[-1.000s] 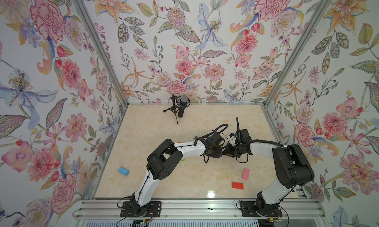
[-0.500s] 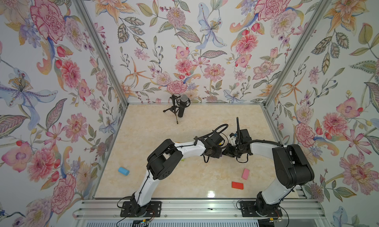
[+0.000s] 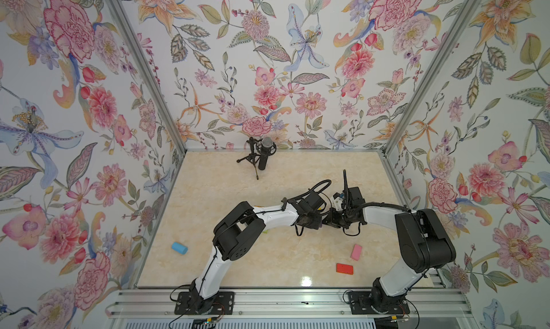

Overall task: Assemble the letter p with building blocks
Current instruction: Assemble the building block at the center of the board.

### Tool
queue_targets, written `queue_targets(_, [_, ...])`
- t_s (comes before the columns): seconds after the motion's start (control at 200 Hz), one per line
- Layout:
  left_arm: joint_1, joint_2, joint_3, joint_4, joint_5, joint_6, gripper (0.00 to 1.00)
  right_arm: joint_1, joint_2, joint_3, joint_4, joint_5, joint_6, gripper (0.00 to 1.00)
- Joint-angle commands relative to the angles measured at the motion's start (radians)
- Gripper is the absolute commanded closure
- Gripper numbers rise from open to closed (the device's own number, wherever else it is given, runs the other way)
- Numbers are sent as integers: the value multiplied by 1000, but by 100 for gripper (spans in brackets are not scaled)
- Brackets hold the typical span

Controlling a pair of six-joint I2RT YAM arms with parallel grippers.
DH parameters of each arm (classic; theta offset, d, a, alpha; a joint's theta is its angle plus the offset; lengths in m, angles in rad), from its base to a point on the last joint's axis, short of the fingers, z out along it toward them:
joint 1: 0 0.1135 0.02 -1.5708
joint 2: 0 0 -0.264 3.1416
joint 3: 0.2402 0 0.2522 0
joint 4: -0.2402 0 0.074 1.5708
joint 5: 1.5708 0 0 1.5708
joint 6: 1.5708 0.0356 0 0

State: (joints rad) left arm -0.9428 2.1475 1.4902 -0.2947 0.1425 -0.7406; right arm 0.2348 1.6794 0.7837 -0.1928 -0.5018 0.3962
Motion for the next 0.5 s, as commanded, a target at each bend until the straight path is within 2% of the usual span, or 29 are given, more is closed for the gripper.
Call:
queue_targets(0.0, [-10,-37,-24,-50,-50,-2,100,-7,11,-26,-49,87,-16,100])
queue_targets(0.1, [-10,-102,-54,-32,-132,-9,100,-5,-59,-36,-49,118,-12,100])
queue_targets(0.18, [-11,-182,-87,-1,-225,-8,100,5,-169,-44,-58,196,-8,100])
queue_targets(0.3, [-11,-305,-125,112,-299,29,97,23,-451,-40,-79,329,-1,100])
queue_targets(0.39, [5,-257,-6,19,-308,72,98,6,-547,-13,-124,370,6,100])
queue_targets(0.445, [11,-211,56,-38,-279,84,100,-6,-528,10,-171,355,-8,100])
queue_targets(0.495, [2,-207,37,-23,-249,80,100,-6,-502,12,-195,340,-19,100])
